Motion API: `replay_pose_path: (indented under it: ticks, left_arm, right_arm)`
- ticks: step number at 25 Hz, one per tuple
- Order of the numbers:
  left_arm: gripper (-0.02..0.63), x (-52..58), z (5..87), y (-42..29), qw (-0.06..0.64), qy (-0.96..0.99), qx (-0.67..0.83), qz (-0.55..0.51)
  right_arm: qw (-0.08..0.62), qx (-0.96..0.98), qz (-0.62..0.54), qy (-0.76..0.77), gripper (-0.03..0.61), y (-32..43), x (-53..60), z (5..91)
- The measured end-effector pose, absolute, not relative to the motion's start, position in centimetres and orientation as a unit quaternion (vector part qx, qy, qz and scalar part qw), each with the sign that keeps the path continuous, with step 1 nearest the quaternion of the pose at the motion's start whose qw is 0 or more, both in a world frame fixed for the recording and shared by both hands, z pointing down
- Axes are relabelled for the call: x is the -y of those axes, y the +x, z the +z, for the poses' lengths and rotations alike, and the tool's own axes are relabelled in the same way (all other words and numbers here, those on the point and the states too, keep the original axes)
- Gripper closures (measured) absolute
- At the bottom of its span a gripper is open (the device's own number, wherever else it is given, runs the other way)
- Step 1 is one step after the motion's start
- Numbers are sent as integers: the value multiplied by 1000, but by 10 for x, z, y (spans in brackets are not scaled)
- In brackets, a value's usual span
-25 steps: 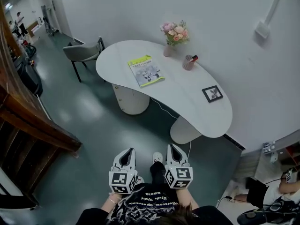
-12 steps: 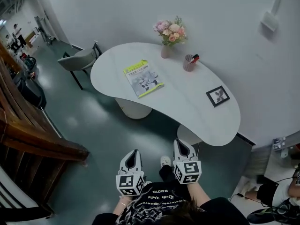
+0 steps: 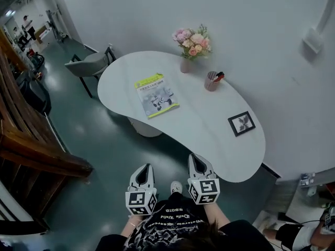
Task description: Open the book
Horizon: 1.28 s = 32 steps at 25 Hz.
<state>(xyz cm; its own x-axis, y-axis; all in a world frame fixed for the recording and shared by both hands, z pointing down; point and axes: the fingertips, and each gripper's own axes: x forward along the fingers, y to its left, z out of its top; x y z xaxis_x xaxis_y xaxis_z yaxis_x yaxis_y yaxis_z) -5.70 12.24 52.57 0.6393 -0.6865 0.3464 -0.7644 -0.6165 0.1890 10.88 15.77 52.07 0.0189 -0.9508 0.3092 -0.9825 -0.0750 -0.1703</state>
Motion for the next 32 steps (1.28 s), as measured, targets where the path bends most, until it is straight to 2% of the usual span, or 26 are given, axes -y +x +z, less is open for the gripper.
replay_pose_path:
  ticks: [16,32]
  left_arm:
    - [589,-99,537,-22,172,874,435,135]
    - [589,-15,537,12,165,894,394,135]
  right_arm:
    - [47,709,198,675,551,144,-124,532]
    - [46,687,207,695,551,169,-57,529]
